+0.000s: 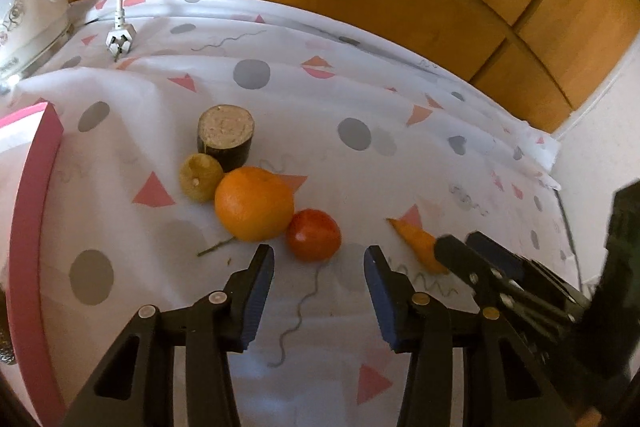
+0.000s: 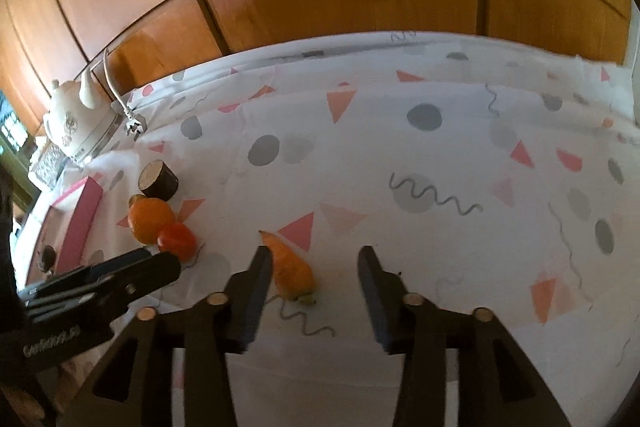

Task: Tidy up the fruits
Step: 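Lower the right gripper onto the carrot while the left approaches the red tomato, then grasp the red tomato with the left gripper while the right grasps the carrot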

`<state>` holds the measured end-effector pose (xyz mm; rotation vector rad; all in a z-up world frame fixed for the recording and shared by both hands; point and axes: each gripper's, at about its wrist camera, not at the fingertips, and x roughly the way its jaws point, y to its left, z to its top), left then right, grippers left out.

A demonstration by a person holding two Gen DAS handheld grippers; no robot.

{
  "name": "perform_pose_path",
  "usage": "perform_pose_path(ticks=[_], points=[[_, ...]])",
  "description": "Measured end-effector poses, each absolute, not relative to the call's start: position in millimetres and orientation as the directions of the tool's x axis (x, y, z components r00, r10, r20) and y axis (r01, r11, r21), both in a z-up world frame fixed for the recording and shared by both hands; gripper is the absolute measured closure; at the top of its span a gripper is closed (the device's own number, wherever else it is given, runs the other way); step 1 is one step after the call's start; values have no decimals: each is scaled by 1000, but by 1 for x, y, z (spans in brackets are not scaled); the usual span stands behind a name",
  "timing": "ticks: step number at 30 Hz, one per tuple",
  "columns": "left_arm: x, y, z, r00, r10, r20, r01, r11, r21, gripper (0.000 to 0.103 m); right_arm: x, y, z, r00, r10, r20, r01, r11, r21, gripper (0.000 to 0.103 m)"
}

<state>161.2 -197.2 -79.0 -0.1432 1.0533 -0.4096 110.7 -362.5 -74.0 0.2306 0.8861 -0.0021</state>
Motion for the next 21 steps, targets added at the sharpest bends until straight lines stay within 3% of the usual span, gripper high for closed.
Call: perform_pose_path(ticks=[4,6,9,11,13,21], points=[[165,-201,-81,446,-380,-810,251,922,-295,56,114,-357,-74,627,126,-769,25,983,182,54],[165,-198,-83,455,-374,-808,250,925,-287,74,115,-352,-75,621,141,-771,-14,985,169,55],[162,-191,-84,457,-395,-797,270,915,-299,75,120,-340,-77,605,115,-788,-53,993,104,58],[156,-184,-83,454,-406,-793,273,911,-311,75,124,-331,-81,585,82,-807,-71,996,49,76],[144,-172,-81,455,-412,-790,277,908,-314,75,124,-327,-85,576,45,-817,-68,998,7,81],[104,-145,-80,488,-395,-778,320,911,-261,75,119,-331,-84,570,48,-820,-49,998,25,81]])
